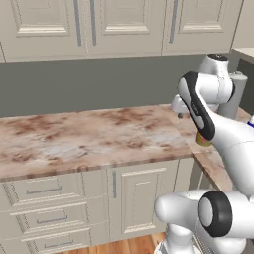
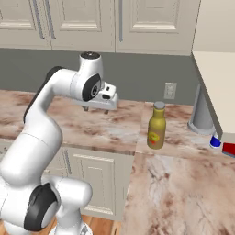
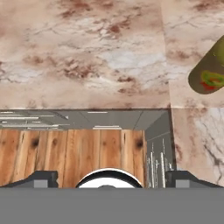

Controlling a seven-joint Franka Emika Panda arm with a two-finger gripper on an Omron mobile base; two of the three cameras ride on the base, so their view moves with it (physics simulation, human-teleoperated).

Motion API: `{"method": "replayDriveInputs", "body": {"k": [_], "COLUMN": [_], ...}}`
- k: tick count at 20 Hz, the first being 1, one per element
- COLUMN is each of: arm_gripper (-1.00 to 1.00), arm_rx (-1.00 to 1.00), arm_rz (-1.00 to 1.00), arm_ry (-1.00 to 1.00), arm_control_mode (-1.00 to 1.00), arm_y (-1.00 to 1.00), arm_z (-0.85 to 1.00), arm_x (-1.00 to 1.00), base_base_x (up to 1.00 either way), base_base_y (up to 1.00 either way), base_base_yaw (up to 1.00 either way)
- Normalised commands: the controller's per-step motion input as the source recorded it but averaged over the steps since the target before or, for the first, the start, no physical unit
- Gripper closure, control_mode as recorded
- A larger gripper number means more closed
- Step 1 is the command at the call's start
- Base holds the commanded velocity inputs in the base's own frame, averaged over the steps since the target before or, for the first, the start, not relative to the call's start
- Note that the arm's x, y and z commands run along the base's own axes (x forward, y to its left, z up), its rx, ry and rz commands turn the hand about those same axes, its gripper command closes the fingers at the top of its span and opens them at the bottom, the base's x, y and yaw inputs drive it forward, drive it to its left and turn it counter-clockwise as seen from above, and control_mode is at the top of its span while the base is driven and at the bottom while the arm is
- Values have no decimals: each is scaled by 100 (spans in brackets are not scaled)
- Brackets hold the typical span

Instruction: Place the drinks on the dining counter in a tight cluster.

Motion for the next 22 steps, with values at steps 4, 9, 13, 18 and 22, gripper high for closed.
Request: {"method": "replayDriveInputs", "body": {"k": [4, 9, 13, 18, 22], "arm_gripper": [-100, -100, -100, -100, -100], "arm_rx": [11, 3, 0, 0, 0], "arm_rz": [-10, -6, -1, 0, 0], "arm_ry": [-3, 0, 0, -2, -11], "arm_control_mode": [-100, -100, -100, -100, -100], "arm_y": [-100, -81, -48, -30, -3], "arm_z": [13, 4, 0, 0, -1], "arm_x": [0, 2, 5, 15, 44], "base_base_x": [0, 0, 0, 0, 0], "base_base_y": [0, 0, 0, 0, 0], "base_base_yaw": [0, 0, 0, 0, 0]}}
